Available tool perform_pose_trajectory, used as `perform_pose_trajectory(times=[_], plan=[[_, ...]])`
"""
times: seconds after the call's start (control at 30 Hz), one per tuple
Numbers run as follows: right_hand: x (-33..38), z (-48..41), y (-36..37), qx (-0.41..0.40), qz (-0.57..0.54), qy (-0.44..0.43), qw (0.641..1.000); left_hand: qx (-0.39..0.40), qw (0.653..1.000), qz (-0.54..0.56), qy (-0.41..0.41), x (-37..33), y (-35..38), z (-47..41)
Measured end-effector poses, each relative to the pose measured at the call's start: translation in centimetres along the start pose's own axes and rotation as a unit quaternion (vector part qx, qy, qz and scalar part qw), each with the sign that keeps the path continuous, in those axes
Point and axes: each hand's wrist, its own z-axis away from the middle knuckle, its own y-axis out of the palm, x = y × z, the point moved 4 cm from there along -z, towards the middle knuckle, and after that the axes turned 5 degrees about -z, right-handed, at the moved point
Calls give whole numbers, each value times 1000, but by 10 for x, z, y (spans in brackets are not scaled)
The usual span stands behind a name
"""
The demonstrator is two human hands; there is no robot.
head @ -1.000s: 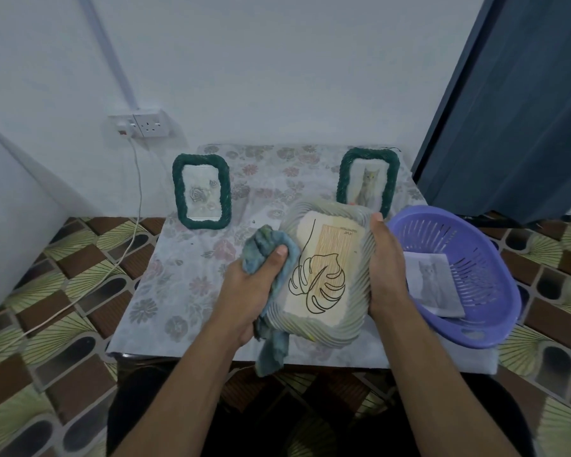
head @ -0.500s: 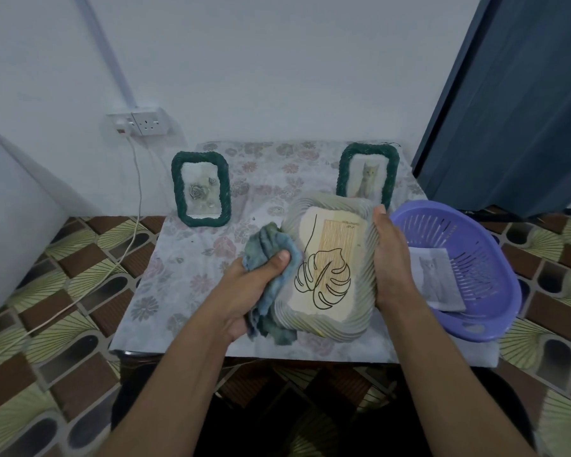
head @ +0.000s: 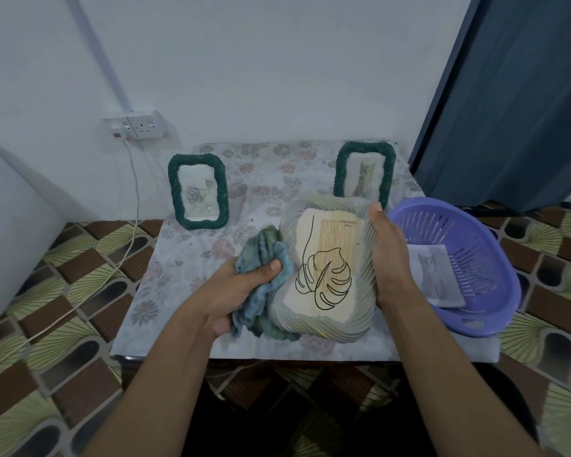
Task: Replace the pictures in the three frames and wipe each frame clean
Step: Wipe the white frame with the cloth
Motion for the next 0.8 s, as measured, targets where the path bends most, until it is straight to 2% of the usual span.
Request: perform_pose_trajectory(times=[0.17, 0.23, 0.33, 0.53, 0.8], plan=[[-9, 4, 1, -17, 3, 10, 1000, -41, 999, 16, 9, 7, 15, -4], [-10, 5, 0, -29, 4, 15, 999, -62, 998, -9, 19, 8, 17, -4], [-8, 3, -5, -45, 9, 26, 999, -35, 998, -44, 9, 6, 14, -2], [4, 3, -6, -12, 23, 20, 999, 38, 998, 10, -46, 2, 0, 6], [1, 6, -5, -13, 13, 3, 1000, 6, 999, 37, -28, 7, 10, 3]])
